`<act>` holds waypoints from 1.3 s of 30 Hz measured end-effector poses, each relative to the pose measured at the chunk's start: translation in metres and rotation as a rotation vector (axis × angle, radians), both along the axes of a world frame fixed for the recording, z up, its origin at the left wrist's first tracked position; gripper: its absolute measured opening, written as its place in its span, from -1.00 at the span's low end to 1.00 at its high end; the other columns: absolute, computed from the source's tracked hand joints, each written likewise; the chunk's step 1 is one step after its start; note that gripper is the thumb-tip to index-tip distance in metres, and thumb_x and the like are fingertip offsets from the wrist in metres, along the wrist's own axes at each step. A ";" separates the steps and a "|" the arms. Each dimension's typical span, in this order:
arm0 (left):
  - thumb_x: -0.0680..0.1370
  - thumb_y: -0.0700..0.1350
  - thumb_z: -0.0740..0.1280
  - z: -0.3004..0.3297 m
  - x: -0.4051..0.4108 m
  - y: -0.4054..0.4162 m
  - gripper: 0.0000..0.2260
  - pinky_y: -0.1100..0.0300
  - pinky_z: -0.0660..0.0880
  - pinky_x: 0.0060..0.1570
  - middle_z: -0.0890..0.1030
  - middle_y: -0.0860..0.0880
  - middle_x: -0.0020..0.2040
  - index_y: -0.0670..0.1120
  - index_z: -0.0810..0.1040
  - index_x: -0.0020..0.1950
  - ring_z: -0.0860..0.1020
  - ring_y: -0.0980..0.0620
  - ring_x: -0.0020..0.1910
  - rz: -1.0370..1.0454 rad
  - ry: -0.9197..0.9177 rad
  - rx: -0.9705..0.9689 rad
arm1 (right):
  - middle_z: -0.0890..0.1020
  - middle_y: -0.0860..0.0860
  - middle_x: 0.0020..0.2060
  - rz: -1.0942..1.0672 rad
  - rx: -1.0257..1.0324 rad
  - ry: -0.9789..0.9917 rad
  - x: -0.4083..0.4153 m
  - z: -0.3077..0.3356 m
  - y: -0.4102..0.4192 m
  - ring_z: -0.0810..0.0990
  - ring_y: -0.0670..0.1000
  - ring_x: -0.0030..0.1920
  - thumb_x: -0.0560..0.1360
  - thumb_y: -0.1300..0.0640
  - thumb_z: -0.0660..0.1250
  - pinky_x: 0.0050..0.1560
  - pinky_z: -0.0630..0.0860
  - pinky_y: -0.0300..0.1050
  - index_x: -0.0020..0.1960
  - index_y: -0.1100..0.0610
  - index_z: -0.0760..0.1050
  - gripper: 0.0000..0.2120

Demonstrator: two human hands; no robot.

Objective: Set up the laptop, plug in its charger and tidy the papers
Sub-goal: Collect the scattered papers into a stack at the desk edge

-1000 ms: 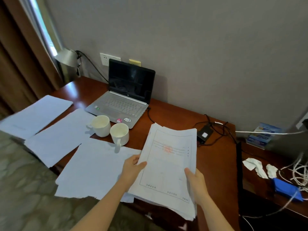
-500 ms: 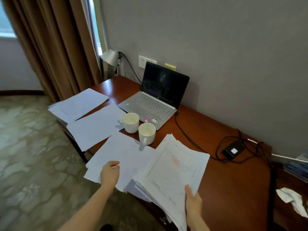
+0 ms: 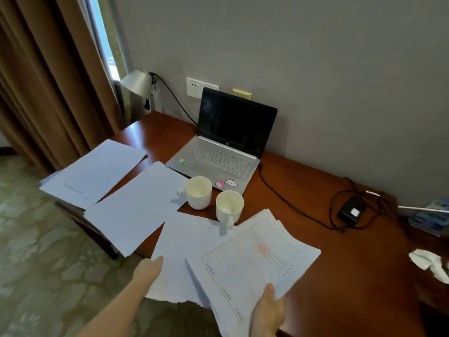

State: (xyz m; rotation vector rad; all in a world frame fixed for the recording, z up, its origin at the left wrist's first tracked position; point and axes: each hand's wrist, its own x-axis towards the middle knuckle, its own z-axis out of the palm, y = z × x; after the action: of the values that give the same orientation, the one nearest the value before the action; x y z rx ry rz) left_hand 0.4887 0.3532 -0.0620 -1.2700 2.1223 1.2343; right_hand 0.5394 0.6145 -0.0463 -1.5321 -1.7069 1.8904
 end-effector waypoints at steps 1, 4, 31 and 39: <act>0.57 0.02 0.23 -0.002 -0.004 -0.005 -0.47 0.02 0.39 0.19 0.45 -0.25 0.30 -0.31 0.28 0.39 0.44 -0.23 0.24 -0.049 -0.005 -0.013 | 0.62 0.17 -0.09 -0.029 0.006 0.003 0.000 0.003 -0.015 0.54 0.14 -0.11 0.58 0.10 0.23 -0.01 0.47 -0.02 0.13 0.19 0.54 -0.77; 0.57 -0.03 0.24 -0.001 -0.015 -0.015 -0.71 0.06 0.42 0.03 0.51 -0.13 -0.04 -0.27 0.43 0.09 0.47 -0.06 -0.06 -0.189 0.008 -0.012 | 0.64 0.19 0.03 -0.119 0.020 0.015 -0.003 0.011 -0.059 0.57 0.15 -0.06 0.60 0.10 0.20 0.01 0.49 -0.03 0.18 0.20 0.51 -0.75; 0.57 -0.22 0.29 0.048 0.020 -0.029 -0.64 0.06 0.56 -0.02 0.51 -0.12 0.33 -0.10 0.40 0.37 0.52 -0.13 0.20 -0.313 0.348 0.460 | 0.62 0.13 -0.06 0.218 -0.648 -0.233 0.050 0.028 -0.125 0.59 0.09 -0.10 0.45 -0.17 0.39 -0.03 0.52 -0.04 0.08 0.23 0.52 -0.53; 0.54 -0.27 0.31 0.056 0.044 -0.025 -0.64 -0.04 0.57 0.08 0.54 -0.11 0.30 -0.10 0.44 0.33 0.55 -0.13 0.20 -0.235 0.301 0.551 | 0.62 0.11 0.19 -0.119 -1.001 0.288 0.047 0.029 -0.113 0.61 0.17 0.15 0.56 0.23 0.29 0.27 0.50 0.11 0.30 0.06 0.46 -0.67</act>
State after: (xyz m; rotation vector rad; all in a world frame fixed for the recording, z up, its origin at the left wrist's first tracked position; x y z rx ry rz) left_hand 0.5325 0.3280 -0.0056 -0.6122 1.8451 1.8163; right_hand 0.5861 0.5017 -0.0175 -1.4043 -0.4955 2.8968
